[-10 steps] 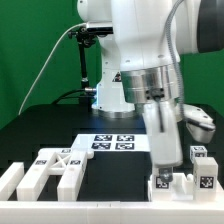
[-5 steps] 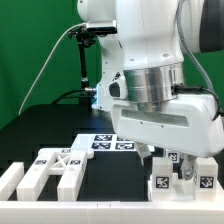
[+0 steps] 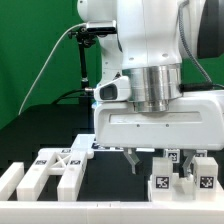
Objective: Assemble chair
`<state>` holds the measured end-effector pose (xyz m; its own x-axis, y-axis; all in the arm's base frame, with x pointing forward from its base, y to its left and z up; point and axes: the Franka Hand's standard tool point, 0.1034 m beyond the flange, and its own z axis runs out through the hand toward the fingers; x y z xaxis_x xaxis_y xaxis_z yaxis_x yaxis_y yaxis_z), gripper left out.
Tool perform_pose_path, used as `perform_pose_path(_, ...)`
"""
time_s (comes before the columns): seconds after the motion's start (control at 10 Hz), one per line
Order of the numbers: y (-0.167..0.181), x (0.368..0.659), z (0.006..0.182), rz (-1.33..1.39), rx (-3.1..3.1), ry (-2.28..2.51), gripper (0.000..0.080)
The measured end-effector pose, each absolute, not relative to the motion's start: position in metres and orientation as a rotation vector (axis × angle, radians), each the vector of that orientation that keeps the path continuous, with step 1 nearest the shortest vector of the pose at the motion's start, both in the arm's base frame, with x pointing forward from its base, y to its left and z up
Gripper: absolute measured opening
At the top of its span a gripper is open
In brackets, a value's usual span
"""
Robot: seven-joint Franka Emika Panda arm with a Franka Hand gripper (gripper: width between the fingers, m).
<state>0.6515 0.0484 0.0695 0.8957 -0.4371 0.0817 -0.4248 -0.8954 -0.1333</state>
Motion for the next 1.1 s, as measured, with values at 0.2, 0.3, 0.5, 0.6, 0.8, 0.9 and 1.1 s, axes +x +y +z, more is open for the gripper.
perform_pose_path(0.2, 0.0491, 0.6516, 0.0696, -0.156, -2.893, 0.851, 0.0336)
perform_pose_path(0.3, 0.0459, 0.6517, 0.0695, -0.152, -2.863, 0.950, 0.0336)
perform_pose_path(0.5, 0.0442, 0.6513, 0.0689, -0.135, -2.771, 1.177, 0.0292)
perform_pose_path(0.6, 0.0434, 0.6509, 0.0684, -0.110, -2.694, 1.342, 0.0292)
perform_pose_path(0.8, 0.0446, 0.6484, 0.0689, -0.030, -2.418, 1.799, 0.0292)
perform_pose_path(0.9, 0.0442, 0.6476, 0.0691, 0.007, -2.268, 1.970, 0.0292)
perform_pose_path(1.1, 0.0423, 0.6459, 0.0687, 0.096, -1.930, 2.259, 0.0292)
